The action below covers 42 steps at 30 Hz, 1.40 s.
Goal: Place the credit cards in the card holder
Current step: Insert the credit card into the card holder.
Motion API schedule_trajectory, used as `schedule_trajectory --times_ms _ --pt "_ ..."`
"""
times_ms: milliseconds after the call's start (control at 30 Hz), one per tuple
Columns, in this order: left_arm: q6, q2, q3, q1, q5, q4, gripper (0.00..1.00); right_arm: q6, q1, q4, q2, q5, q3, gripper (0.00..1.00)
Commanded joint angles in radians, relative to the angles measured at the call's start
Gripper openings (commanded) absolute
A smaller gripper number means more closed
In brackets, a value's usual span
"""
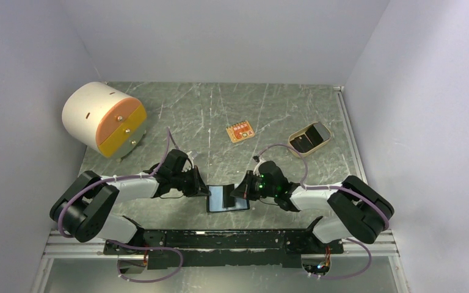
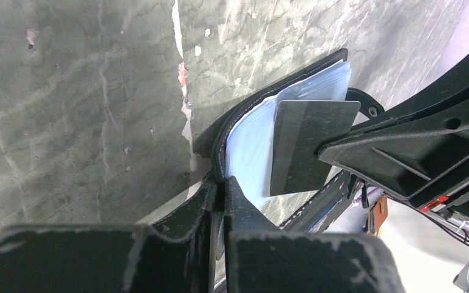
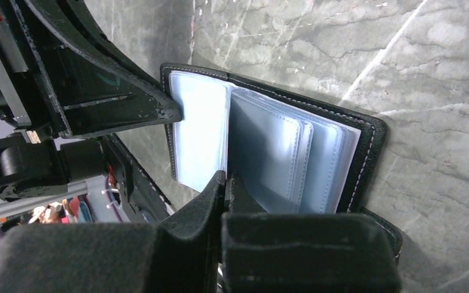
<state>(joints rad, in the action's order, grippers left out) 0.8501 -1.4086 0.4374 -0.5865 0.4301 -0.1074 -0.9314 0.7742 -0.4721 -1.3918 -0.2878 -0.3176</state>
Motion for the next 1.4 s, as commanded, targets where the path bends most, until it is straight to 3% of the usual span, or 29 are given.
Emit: schedule_trajectory --times_ms 0,667,800,900,1133,1367 --pt "-0.019 0.005 0.009 0.007 -0.018 0.018 0.09 0.001 0.009 0.038 0.009 0.022 0.012 0.00" --pt "-0.016 0.002 0.013 0.007 -0.009 0.007 0.09 -0.070 0.023 -0.107 -0.084 -0.039 0.045 0.00" --pt "-0.014 0.002 0.012 0.007 -0.004 0.002 0.09 -0.029 0.023 -0.071 -0.112 -0.033 0.009 0.16" --pt "-0.014 0.004 0.012 0.007 0.001 0.001 0.09 -0.001 0.023 -0.006 -0.113 -0.013 -0.021 0.22" --pt "0.010 0.024 -0.006 0.008 0.045 -0.030 0.21 0.033 0.023 0.116 -0.052 0.050 -0.029 0.30" --pt "0.055 0.039 -0.031 0.007 0.139 -0.132 0.27 0.074 0.025 0.238 0.005 0.095 -0.057 0.31"
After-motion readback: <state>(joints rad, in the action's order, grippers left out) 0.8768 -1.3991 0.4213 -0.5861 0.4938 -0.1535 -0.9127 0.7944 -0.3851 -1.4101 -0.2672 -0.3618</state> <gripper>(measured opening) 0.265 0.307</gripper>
